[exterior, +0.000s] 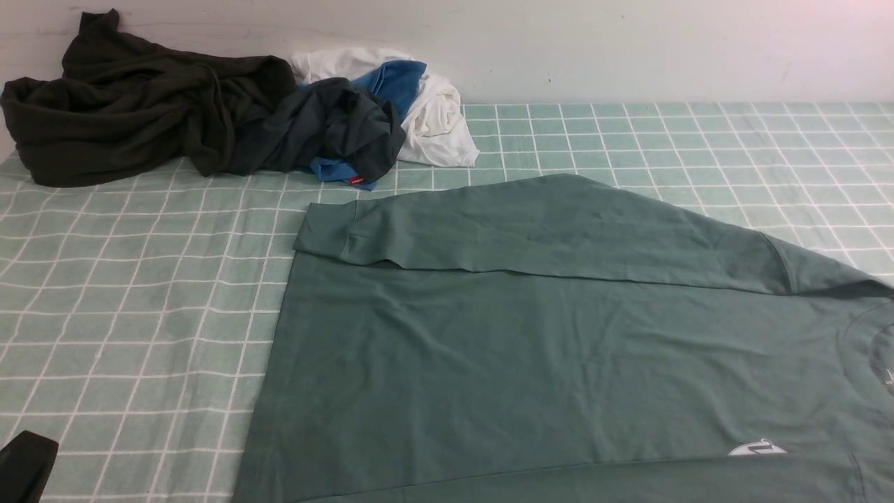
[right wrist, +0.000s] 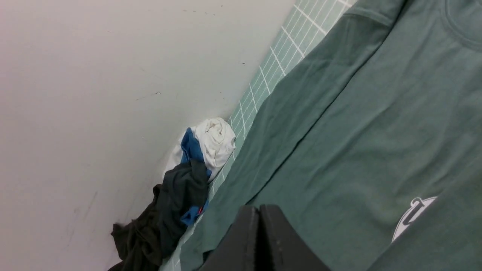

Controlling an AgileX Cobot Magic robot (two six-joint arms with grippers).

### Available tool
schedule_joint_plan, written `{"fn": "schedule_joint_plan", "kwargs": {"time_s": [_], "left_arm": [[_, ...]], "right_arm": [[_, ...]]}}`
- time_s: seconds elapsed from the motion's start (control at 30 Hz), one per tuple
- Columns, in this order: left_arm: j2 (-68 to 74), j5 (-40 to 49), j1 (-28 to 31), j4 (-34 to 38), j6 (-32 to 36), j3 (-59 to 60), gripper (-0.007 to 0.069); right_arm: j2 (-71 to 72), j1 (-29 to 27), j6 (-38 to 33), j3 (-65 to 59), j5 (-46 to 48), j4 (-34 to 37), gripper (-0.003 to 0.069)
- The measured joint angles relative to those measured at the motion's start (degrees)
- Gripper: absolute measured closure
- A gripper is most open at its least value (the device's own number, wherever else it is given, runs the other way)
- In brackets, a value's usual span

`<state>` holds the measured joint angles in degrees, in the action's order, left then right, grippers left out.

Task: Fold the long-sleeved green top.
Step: Use the left arm to clamp the cuff closest to it

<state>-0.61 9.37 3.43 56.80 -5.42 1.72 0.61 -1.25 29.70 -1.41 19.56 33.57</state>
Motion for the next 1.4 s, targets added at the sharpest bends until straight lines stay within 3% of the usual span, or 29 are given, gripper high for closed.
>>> {"fn": "schedule_joint_plan", "kwargs": {"time_s": [0.1, 0.17, 0.2, 0.23, 0.27, 0.3, 0.43, 0.5, 0.53, 0.63, 0.7, 0.8, 0.83, 0.97, 1.13, 1.23, 1.4], "left_arm": [[0.0, -0.1, 0.0, 0.3, 2.3, 0.0, 0.0628], [0.0, 1.0, 0.0, 0.3, 7.6, -0.2, 0.0628], [0.0, 3.3, 0.0, -0.1, 13.3, -1.7, 0.0628], [0.0, 3.3, 0.0, -0.1, 13.3, -1.7, 0.0628], [0.2, 6.5, 0.0, -1.4, 20.8, -4.8, 0.0628], [0.9, 7.9, 0.0, -2.6, 24.0, -6.5, 0.0628], [11.7, 16.4, 0.0, -11.4, 31.9, -14.8, 0.0628], [22.0, 24.2, 0.0, -20.0, 32.9, -21.5, 0.0628], [22.0, 25.0, 0.0, -20.0, 32.9, -21.5, 0.0628], [39.2, 38.6, -0.1, -32.0, 32.6, -34.9, 0.0628], [43.1, 43.2, -0.7, -35.8, 31.6, -39.6, 0.0627], [54.7, 50.6, -6.5, -41.9, 28.9, -47.8, 0.0617], [55.2, 50.9, -7.0, -42.1, 28.8, -48.0, 0.0614], [66.1, 53.1, -20.5, -46.3, 28.2, -49.5, 0.0549], [77.1, 51.4, -32.2, -51.3, 27.8, -49.7, 0.0407], [82.9, 47.7, -35.6, -54.8, 26.2, -49.7, 0.0321], [90.4, 41.8, -36.6, -58.9, 22.7, -49.8, 0.0242]], "right_arm": [[0.0, 0.0, -1.3, 0.0, -0.8, -1.8, 0.0673], [0.0, 0.0, -3.4, 0.0, -2.0, -2.9, 0.0673], [0.0, 0.0, -5.2, 0.0, -2.6, -3.4, 0.0673], [0.0, 0.0, -5.9, 0.0, -2.7, -3.6, 0.0673], [0.0, 0.0, -9.1, 0.5, -2.7, -4.9, 0.0673], [-0.1, 0.0, -11.7, 1.5, -2.5, -6.3, 0.0673], [-6.3, 0.0, -20.2, 8.7, -2.7, -12.6, 0.0673], [-14.3, 0.0, -23.7, 14.9, -0.7, -16.4, 0.0673], [-15.1, 0.0, -24.0, 14.9, -0.3, -16.7, 0.0673], [-30.0, 0.6, -30.9, 29.0, 11.4, -21.0, 0.0673], [-34.5, 1.8, -32.9, 34.5, 17.3, -21.3, 0.0673], [-45.3, 7.2, -37.3, 45.4, 32.3, -21.3, 0.0673], [-45.8, 7.2, -37.4, 45.4, 33.2, -21.3, 0.0673], [-54.2, 16.5, -39.7, 49.1, 48.7, -21.8, 0.0673], [-56.5, 22.5, -40.3, 46.9, 51.2, -24.0, 0.0673], [-56.5, 22.9, -40.3, 46.4, 50.4, -24.5, 0.0673], [-56.5, 23.0, -40.3, 46.3, 47.5, -24.7, 0.0673]]}}
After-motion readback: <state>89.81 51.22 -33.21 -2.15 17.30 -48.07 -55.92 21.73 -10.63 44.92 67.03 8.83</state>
